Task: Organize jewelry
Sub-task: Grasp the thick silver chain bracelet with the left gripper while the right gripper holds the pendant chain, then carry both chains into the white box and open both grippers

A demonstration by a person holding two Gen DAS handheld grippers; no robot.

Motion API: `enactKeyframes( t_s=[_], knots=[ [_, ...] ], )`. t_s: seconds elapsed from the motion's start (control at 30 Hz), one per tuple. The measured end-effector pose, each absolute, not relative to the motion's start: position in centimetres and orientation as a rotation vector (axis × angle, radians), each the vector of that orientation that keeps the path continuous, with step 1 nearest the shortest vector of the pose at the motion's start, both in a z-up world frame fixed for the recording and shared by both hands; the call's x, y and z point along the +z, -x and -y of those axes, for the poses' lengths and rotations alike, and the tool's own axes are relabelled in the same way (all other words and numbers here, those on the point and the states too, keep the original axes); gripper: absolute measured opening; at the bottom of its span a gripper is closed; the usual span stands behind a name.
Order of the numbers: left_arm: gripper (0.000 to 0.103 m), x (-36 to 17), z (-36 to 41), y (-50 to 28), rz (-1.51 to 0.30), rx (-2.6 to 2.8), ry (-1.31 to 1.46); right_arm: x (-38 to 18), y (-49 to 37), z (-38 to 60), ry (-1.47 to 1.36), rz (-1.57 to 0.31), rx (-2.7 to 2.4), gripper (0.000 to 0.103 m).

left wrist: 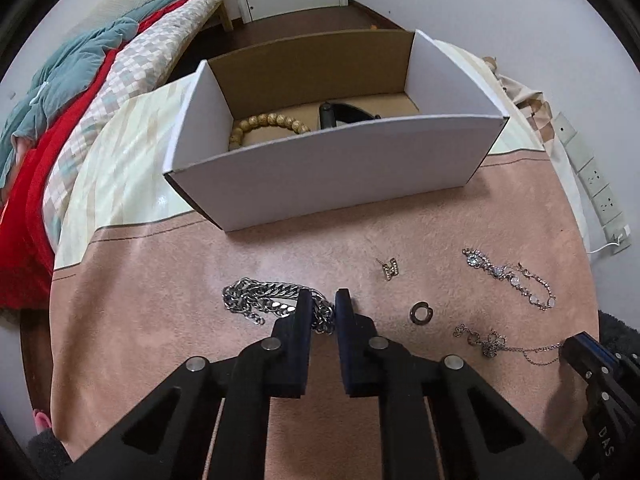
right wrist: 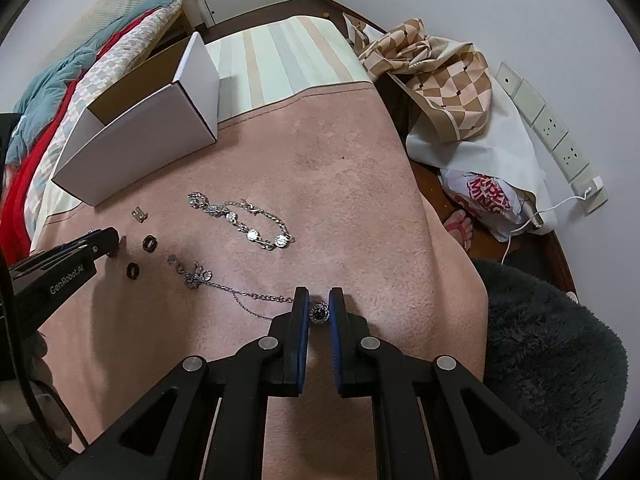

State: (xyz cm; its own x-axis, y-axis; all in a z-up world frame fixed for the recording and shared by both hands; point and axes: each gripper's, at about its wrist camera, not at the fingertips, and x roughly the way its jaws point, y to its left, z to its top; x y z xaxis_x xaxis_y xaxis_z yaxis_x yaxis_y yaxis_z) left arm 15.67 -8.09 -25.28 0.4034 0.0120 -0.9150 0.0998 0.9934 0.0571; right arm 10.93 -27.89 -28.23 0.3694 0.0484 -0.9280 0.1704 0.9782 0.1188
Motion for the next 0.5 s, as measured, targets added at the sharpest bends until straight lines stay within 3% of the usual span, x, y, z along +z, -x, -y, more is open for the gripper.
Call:
enactKeyframes(
  t_s=[0.23, 0.5],
  knots=[
    [0.009, -22.8, 6.8, -14.8, -1.129, -0.089, -0.056, -26.3, -10.8, 27.0, -0.21, -1.162, -0.034, 0.01],
    [0.009, -16.4, 4.2, -14.1, -1.076, -0.161, 0.054, -20.5, -12.1, 25.3, -0.259, -1.092, 0.113, 0.01]
  ],
)
